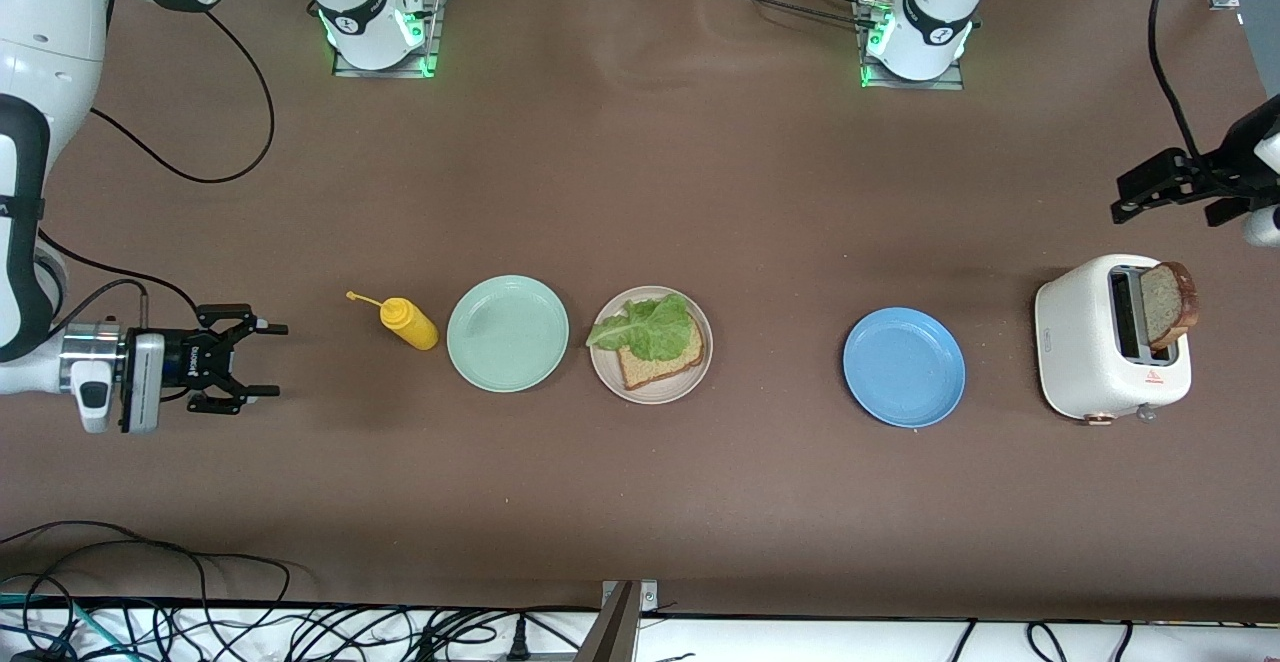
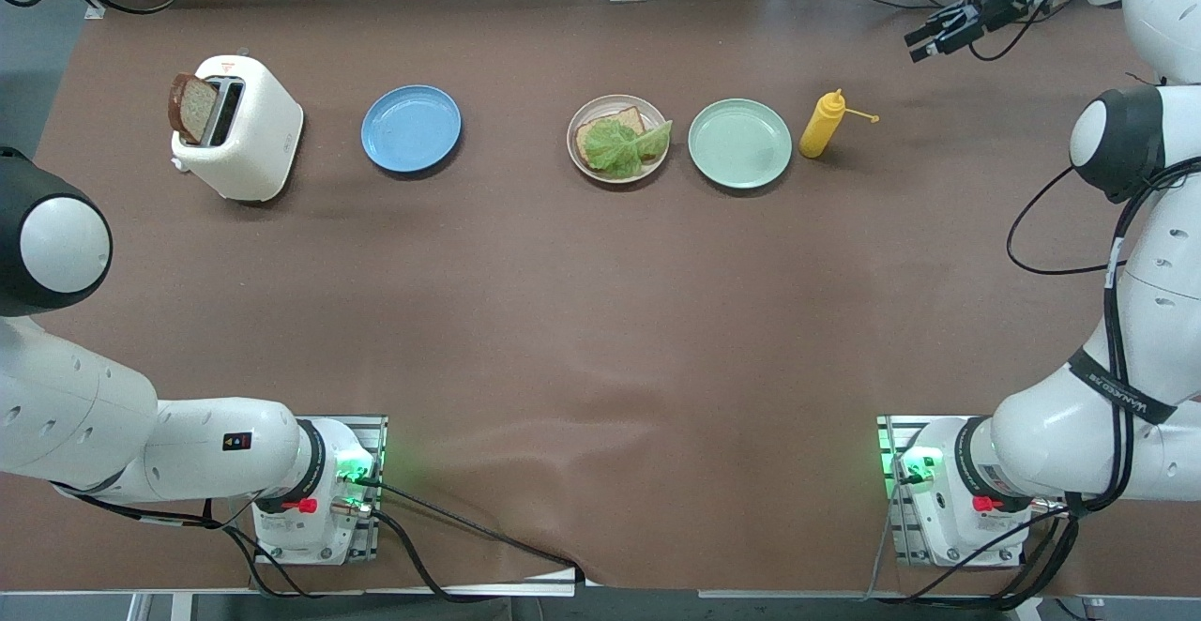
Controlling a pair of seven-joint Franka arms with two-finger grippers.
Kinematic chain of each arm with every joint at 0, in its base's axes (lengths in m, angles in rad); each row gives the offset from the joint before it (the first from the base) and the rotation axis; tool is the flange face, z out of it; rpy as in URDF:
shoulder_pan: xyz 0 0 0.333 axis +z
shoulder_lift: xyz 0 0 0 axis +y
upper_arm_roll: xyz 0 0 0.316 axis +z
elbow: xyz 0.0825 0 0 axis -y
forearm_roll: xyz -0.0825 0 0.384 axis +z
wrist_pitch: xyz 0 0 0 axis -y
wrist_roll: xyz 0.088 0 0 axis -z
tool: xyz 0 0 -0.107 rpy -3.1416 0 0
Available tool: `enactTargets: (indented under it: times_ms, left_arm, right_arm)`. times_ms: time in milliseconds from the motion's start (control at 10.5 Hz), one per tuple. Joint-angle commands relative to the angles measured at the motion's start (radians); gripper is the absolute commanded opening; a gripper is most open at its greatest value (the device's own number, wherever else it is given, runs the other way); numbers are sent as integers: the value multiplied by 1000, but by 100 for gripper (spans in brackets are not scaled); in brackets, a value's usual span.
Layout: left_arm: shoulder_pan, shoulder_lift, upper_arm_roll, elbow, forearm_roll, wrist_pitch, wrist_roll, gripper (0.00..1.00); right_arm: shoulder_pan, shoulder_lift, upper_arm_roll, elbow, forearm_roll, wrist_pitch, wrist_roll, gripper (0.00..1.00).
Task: Make sandwich on beige plate with both arms
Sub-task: 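Withdraw the right gripper while the left gripper lowers to the toaster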
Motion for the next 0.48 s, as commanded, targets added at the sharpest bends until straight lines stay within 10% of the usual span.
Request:
enactTargets:
  times_ms: [0,381]
  left_arm:
    - [16,22,-4,18,36,4,11,100]
    - [97,59,-4,1,34,35,121,100]
  right_arm:
    - [41,-52,0,39,-126,-14,232,100]
    - [101,-135,-2,40,-387,-14,541,100]
